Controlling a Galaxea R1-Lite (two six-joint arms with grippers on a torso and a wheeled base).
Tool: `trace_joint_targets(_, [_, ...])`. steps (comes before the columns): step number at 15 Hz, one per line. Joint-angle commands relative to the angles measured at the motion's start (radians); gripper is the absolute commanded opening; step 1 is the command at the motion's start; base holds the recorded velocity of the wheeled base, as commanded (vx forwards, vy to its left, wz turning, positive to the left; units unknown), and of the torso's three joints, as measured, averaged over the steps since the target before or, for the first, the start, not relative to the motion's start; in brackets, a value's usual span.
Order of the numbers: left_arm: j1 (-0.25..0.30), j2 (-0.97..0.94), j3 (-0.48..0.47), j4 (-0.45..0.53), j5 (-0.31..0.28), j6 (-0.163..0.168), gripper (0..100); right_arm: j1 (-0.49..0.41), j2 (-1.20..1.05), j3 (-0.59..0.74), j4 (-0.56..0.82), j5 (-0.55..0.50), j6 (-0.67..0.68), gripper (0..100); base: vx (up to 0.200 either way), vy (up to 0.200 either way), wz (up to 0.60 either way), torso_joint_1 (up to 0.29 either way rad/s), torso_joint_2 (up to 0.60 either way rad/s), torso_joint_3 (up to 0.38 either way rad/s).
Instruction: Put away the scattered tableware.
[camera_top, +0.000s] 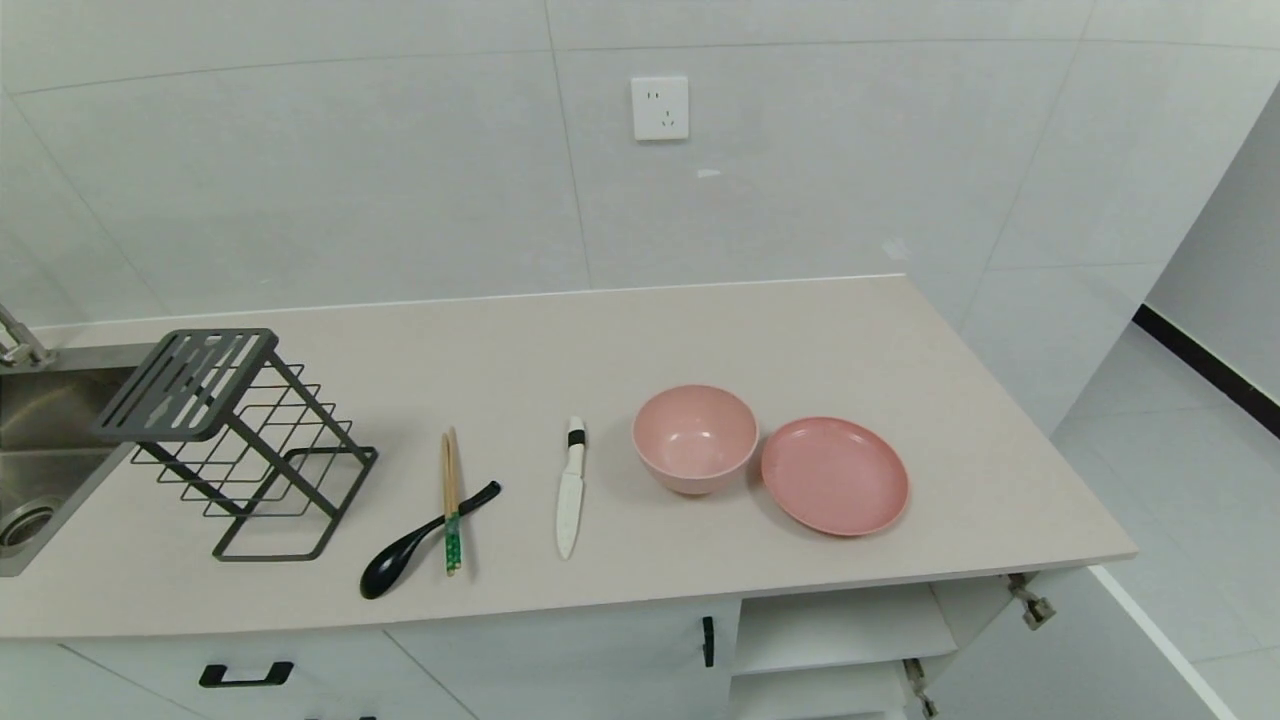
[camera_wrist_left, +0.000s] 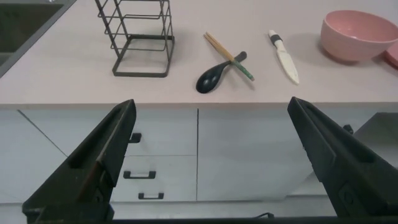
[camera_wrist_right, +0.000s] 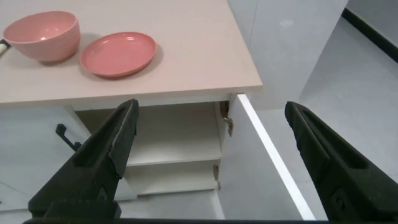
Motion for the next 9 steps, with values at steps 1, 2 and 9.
trace_joint_targets(1, [0.001, 0.001, 0.000, -0.001, 0.000, -0.001, 100, 0.000, 0.000, 0.000, 0.000, -0.001, 0.000, 100, 0.000, 0.000, 0.00, 0.000, 0.00, 0.000])
trace_joint_targets(2, [0.001, 0.001, 0.000, -0.001, 0.000, -0.001, 100, 0.000, 0.000, 0.000, 0.000, -0.001, 0.000, 100, 0.000, 0.000, 0.00, 0.000, 0.00, 0.000])
trace_joint_targets(9, [0.001, 0.001, 0.000, -0.001, 0.000, -0.001, 100, 0.000, 0.000, 0.000, 0.000, -0.001, 0.000, 100, 0.114, 0.000, 0.00, 0.003, 0.00, 0.003])
